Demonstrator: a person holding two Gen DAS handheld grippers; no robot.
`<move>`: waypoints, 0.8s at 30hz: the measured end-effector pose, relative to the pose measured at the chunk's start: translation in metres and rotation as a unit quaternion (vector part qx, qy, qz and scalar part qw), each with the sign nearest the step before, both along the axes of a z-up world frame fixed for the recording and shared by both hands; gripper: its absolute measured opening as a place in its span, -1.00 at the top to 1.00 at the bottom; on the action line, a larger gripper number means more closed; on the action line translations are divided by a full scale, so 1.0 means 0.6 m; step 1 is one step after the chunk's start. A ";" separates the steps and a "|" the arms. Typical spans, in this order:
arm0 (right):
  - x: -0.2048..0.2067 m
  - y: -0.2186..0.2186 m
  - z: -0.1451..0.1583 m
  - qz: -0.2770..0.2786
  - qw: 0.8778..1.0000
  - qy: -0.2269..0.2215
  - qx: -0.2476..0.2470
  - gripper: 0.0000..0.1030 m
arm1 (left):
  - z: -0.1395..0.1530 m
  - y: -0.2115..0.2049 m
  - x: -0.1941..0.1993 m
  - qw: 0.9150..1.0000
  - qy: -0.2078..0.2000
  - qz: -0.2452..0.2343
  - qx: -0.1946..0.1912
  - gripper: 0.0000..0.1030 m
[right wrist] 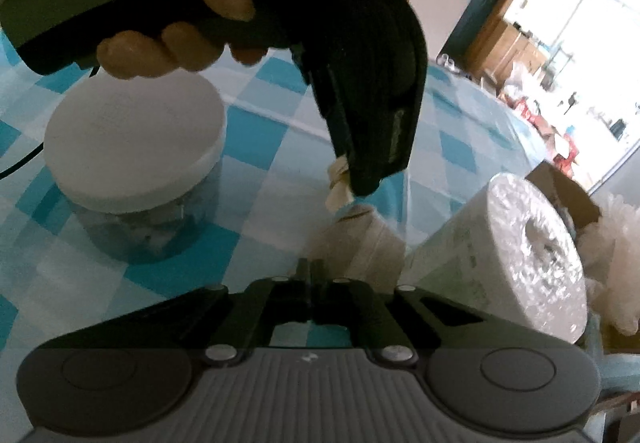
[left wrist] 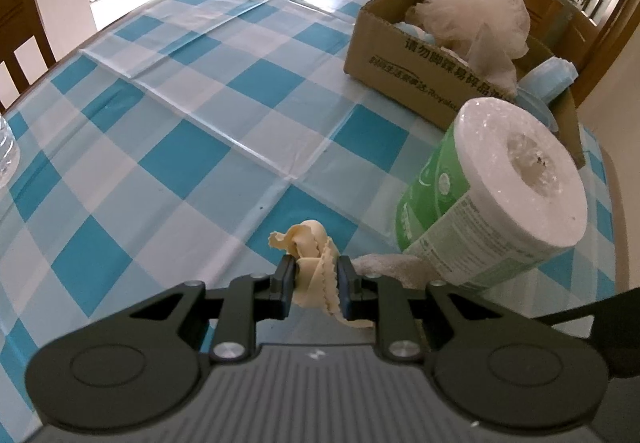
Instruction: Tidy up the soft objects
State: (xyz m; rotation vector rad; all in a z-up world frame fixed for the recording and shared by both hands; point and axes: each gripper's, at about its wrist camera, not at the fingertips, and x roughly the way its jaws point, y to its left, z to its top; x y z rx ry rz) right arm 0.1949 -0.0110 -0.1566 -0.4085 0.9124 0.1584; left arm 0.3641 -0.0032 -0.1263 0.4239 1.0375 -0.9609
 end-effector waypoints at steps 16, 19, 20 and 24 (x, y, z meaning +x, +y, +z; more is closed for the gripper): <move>-0.011 -0.050 -0.003 -0.067 0.997 0.031 0.027 0.77 | 0.003 -0.001 -0.003 1.000 -0.006 -0.002 0.004 0.60; 0.000 -0.046 -0.004 -0.072 0.996 0.028 0.031 0.76 | 0.003 0.000 -0.003 1.000 -0.005 -0.001 0.004 0.60; 0.006 -0.045 -0.004 -0.074 0.996 0.027 0.036 0.76 | 0.003 0.000 -0.003 1.000 -0.005 -0.001 0.004 0.60; 0.024 -0.036 -0.008 -0.077 0.996 0.018 0.044 0.71 | 0.004 0.006 0.002 1.000 -0.010 0.008 0.007 0.60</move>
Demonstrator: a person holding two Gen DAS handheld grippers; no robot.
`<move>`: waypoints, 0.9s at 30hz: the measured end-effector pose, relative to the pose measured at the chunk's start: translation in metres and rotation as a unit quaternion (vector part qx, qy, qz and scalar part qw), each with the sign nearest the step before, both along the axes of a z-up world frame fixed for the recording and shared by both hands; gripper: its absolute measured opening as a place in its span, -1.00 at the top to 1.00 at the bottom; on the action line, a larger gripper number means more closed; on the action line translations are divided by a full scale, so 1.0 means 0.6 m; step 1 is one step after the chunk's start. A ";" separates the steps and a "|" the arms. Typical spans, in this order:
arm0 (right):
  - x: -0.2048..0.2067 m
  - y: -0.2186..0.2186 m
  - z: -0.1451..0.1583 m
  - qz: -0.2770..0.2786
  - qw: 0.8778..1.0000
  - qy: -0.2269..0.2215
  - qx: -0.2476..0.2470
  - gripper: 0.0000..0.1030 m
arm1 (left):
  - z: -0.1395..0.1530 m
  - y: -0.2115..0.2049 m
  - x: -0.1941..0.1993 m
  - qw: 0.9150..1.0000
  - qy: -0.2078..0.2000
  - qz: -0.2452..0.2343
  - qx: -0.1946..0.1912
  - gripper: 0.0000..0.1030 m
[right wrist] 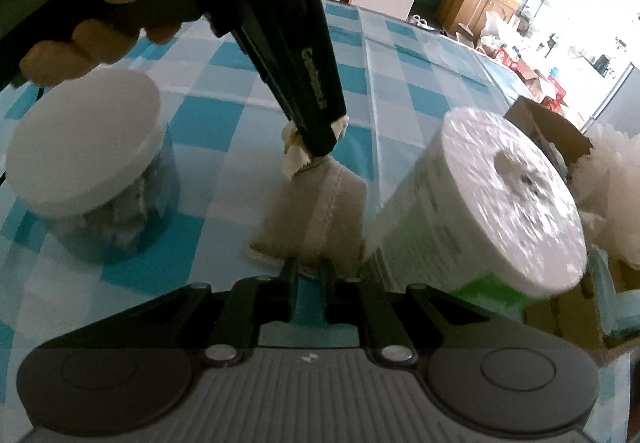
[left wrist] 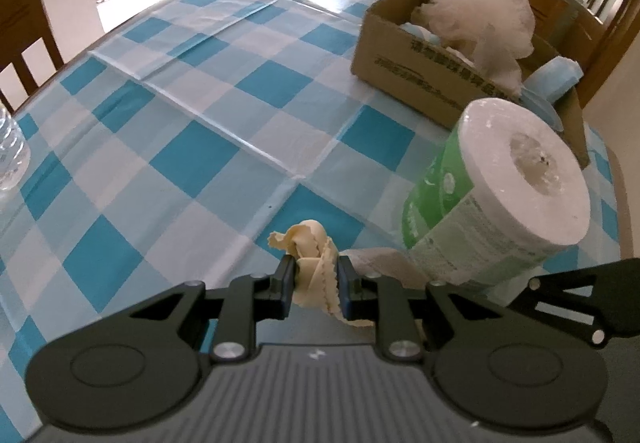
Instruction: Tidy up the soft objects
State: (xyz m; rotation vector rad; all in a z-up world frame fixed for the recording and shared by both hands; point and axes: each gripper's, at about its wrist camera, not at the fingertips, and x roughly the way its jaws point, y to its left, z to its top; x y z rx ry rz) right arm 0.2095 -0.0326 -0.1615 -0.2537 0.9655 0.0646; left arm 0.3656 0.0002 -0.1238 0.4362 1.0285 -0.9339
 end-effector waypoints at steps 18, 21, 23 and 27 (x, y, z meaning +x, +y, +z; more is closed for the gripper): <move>0.013 0.049 0.015 0.025 0.999 -0.029 -0.001 -0.42 | 0.017 0.031 0.035 0.999 -0.016 0.035 -0.006 0.60; 0.011 0.052 0.026 0.030 0.999 -0.020 -0.015 -0.42 | 0.016 0.032 0.037 0.999 -0.013 0.036 -0.010 0.60; 0.002 0.050 0.043 0.051 0.998 -0.019 -0.030 -0.42 | 0.016 0.034 0.038 0.999 -0.010 0.037 -0.011 0.60; -0.016 0.046 0.090 0.127 0.989 -0.021 -0.070 -0.47 | 0.021 0.040 0.035 0.999 -0.010 0.042 -0.008 0.60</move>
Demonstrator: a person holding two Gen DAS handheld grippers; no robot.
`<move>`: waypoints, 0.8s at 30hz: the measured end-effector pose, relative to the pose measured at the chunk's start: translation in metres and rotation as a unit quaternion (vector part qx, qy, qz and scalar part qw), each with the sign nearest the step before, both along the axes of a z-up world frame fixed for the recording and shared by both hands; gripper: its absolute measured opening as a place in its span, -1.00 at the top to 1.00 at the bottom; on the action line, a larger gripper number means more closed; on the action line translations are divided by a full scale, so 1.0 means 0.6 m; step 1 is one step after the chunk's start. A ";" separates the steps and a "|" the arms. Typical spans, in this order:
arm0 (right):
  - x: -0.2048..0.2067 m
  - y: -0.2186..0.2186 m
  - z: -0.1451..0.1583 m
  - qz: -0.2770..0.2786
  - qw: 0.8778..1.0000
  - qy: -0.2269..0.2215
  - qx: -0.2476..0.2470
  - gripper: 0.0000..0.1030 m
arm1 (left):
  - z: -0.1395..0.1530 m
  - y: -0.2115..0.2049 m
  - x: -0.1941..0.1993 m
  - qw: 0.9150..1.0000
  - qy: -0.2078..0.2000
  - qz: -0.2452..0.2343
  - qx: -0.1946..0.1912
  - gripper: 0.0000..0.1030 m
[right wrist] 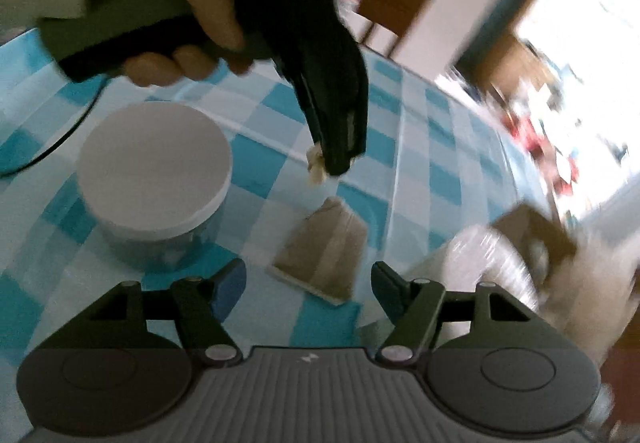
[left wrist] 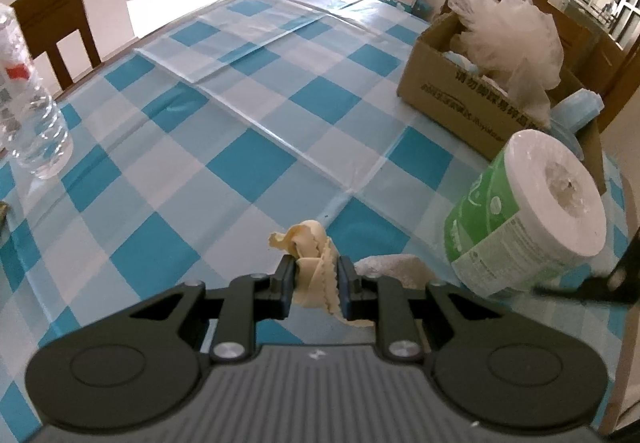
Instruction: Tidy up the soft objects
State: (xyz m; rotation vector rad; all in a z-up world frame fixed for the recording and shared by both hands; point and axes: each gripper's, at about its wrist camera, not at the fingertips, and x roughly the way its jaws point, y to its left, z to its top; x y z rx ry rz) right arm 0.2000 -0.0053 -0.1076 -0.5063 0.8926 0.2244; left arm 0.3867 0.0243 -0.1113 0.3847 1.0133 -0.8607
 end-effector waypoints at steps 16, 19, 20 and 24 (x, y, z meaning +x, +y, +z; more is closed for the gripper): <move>0.171 -0.042 0.049 0.340 0.928 0.149 -0.017 -1.00 | 0.019 0.034 0.008 0.995 -0.007 0.097 0.011 0.60; 0.187 -0.031 0.017 0.391 0.906 0.157 -0.045 -1.00 | 0.011 0.033 0.011 0.994 -0.004 0.106 0.018 0.60; 0.193 -0.030 0.008 0.402 0.900 0.163 -0.049 -1.00 | 0.009 0.031 0.011 0.994 -0.006 0.106 0.021 0.60; 0.218 -0.019 -0.033 0.431 0.875 0.213 -0.061 -1.00 | 0.006 0.030 0.017 0.993 -0.003 0.115 0.016 0.60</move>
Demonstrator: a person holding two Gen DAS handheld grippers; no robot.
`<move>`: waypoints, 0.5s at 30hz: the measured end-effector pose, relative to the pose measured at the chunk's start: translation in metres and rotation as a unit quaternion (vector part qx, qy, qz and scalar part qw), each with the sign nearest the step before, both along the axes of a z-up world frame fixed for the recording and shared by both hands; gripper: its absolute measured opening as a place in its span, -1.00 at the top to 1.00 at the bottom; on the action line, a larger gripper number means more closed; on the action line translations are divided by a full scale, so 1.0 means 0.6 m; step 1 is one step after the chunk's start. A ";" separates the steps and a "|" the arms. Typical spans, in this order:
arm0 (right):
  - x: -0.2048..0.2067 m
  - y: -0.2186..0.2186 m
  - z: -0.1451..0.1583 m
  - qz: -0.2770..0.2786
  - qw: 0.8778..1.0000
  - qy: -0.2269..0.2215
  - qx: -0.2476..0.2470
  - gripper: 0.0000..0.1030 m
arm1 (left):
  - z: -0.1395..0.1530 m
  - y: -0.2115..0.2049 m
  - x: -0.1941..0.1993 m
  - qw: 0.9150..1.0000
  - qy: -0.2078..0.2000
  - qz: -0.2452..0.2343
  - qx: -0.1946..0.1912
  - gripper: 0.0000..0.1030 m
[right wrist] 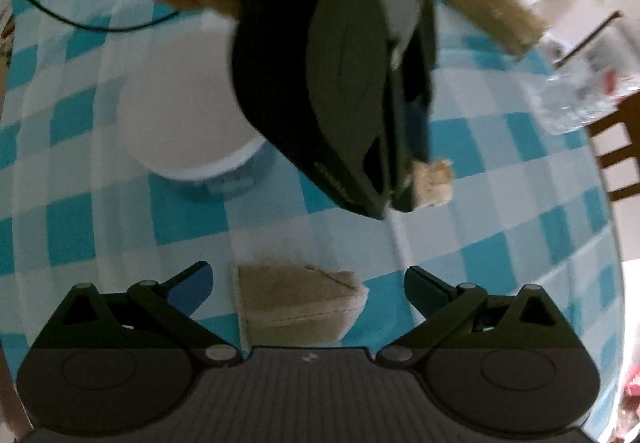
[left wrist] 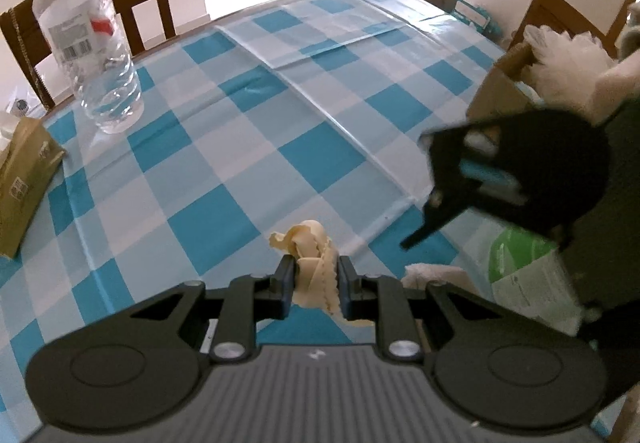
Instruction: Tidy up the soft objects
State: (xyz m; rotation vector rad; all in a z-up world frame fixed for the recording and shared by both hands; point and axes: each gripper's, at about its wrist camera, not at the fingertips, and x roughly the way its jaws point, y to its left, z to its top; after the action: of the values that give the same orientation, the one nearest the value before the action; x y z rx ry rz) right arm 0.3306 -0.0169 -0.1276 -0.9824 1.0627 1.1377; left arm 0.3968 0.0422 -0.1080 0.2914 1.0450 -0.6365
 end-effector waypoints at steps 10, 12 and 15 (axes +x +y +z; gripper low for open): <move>0.004 0.013 -0.062 0.050 0.997 0.021 -0.051 -0.86 | -0.010 0.010 0.006 1.000 0.009 0.017 0.004 0.60; 0.003 0.017 -0.068 0.054 0.996 0.031 -0.061 -0.83 | -0.013 0.012 0.007 1.000 0.011 0.018 0.008 0.60; 0.012 0.019 -0.073 0.051 0.995 0.045 -0.066 -0.80 | -0.013 0.016 0.007 1.000 0.012 0.022 0.008 0.60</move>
State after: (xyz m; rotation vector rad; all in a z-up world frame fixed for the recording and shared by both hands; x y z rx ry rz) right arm 0.3381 -0.0053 -0.1711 -1.1096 1.1830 1.2161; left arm 0.4009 0.0520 -0.1161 0.2748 1.0768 -0.5928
